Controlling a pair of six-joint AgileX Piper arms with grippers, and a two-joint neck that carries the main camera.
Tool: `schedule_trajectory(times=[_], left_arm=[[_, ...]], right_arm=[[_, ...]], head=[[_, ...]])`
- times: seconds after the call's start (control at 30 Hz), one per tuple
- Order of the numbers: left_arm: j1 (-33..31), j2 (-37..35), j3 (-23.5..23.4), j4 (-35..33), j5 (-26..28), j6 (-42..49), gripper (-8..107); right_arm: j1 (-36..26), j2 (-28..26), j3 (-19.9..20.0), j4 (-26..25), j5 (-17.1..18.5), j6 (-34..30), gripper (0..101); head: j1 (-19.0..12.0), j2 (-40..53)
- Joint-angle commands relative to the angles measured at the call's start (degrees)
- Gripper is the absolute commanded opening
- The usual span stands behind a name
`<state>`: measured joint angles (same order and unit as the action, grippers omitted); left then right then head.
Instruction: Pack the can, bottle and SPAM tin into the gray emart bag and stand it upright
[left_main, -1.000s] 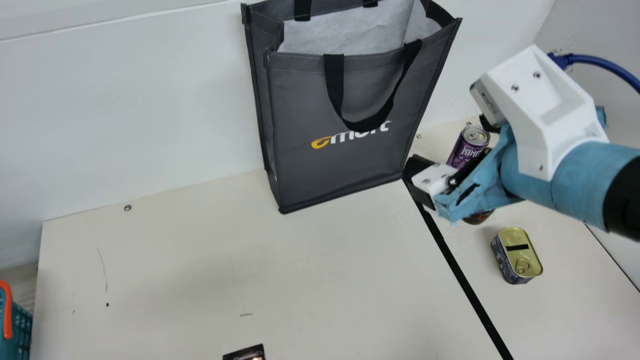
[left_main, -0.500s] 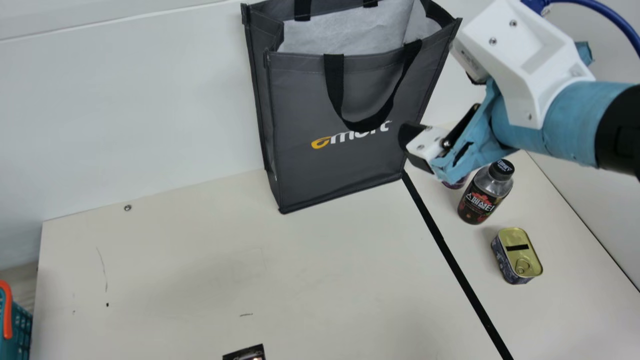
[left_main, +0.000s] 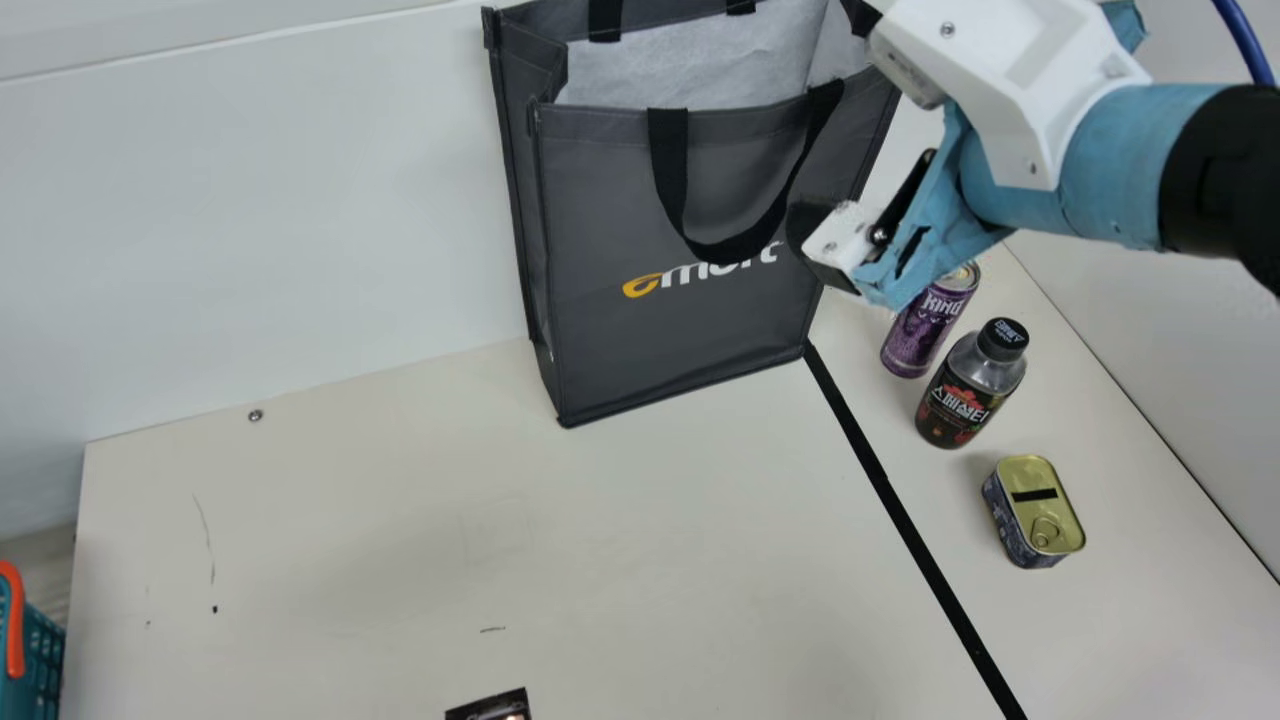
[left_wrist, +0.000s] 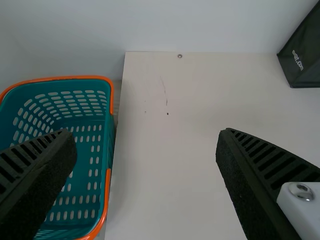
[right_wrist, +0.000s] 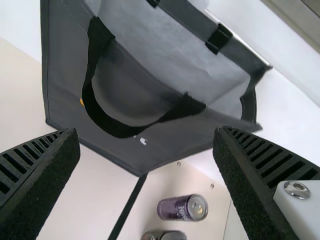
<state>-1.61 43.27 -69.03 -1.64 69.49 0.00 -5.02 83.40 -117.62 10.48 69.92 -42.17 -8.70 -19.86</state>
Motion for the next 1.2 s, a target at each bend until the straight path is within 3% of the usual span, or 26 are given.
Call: schedule_trajectory(times=[0.0, 0.57, 1.17], left_arm=[[0.0, 0.0, 0.0, 0.0, 0.0, 0.0, 90], [0.0, 0.0, 0.0, 0.0, 0.0, 0.0, 90], [0.0, 0.0, 0.0, 0.0, 0.0, 0.0, 90]], right_arm=[[0.0, 0.8, -1.0, 1.0, 0.0, -2.2, 95], [-0.7, 8.8, -8.7, 6.6, 0.0, -12.9, 95], [-0.6, 17.2, -14.0, 11.1, 0.0, -18.7, 95]], head=[[-1.3, -0.1], [-1.3, -0.1], [-1.3, -0.1]])
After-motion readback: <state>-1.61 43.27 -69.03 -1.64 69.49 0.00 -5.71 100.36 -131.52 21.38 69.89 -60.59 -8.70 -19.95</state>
